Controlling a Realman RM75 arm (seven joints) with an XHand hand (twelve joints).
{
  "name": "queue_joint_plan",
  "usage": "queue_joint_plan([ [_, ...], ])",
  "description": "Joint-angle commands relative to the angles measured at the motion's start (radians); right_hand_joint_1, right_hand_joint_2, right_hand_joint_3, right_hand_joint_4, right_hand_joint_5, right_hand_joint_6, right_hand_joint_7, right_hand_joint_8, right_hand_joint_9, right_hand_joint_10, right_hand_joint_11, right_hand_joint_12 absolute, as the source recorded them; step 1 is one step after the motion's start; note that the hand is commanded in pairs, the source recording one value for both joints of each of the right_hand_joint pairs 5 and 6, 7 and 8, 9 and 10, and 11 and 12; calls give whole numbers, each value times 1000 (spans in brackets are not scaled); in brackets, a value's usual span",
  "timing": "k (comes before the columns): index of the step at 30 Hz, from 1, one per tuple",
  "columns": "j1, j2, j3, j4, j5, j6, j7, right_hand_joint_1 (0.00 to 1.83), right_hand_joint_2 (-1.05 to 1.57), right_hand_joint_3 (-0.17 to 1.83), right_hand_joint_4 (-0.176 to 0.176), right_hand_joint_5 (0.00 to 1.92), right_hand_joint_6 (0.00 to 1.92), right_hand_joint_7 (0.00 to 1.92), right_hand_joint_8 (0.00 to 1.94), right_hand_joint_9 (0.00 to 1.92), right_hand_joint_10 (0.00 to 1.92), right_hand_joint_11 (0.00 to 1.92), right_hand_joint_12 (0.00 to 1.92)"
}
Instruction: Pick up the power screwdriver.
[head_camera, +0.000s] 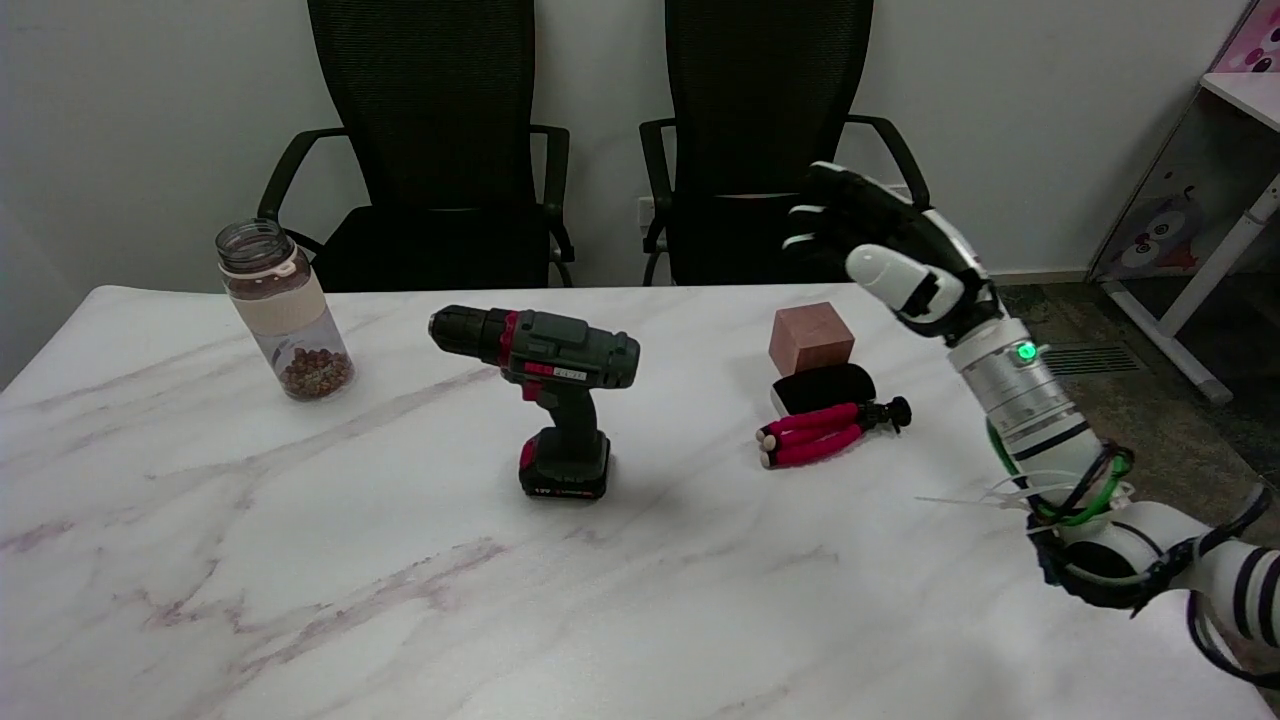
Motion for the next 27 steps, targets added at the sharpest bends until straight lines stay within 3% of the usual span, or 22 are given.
queue_joint_plan([
  [1, 103, -201, -77, -10, -129, 113, 5, 911, 105, 856, -95, 360, 360, 360, 360, 517, 517, 669, 669],
  [15, 143, -333, -153, 98, -145, 102, 5, 908, 54, 896, -40, 432, 432, 432, 432, 509, 509, 660, 660],
  [27, 134, -380, -156, 107, -179, 134, -210, 878, 95, 818, -52, 289, 289, 289, 289, 572, 572, 772, 772],
])
